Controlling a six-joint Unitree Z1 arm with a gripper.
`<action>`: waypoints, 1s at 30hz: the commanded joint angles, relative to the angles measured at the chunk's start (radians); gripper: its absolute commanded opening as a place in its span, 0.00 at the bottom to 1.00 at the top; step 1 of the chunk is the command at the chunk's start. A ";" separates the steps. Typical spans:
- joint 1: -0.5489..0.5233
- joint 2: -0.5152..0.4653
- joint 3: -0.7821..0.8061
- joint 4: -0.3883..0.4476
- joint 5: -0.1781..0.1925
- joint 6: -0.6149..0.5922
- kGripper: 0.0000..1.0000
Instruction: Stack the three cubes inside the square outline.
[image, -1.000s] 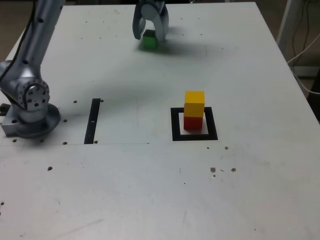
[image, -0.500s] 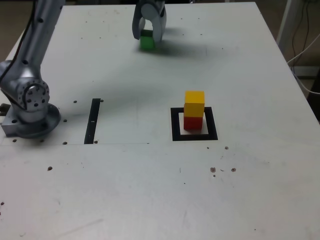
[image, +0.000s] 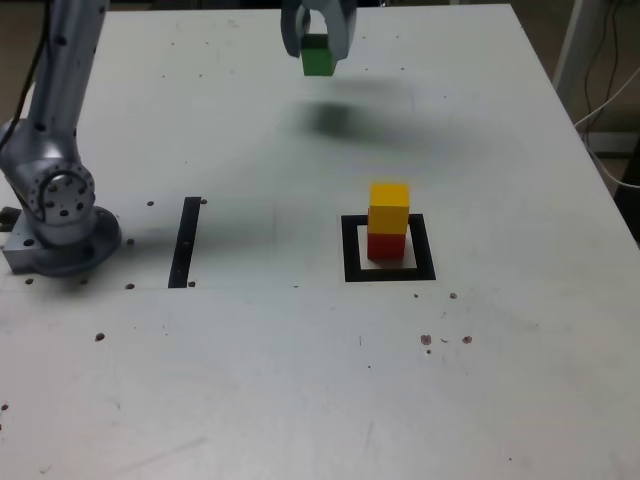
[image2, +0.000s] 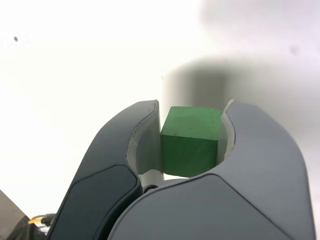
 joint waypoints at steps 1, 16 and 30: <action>-0.027 -0.029 0.008 0.016 -0.001 -0.018 0.30; -0.259 -0.167 0.094 0.073 0.011 -0.282 0.30; -0.515 -0.213 0.147 0.138 0.013 -0.584 0.30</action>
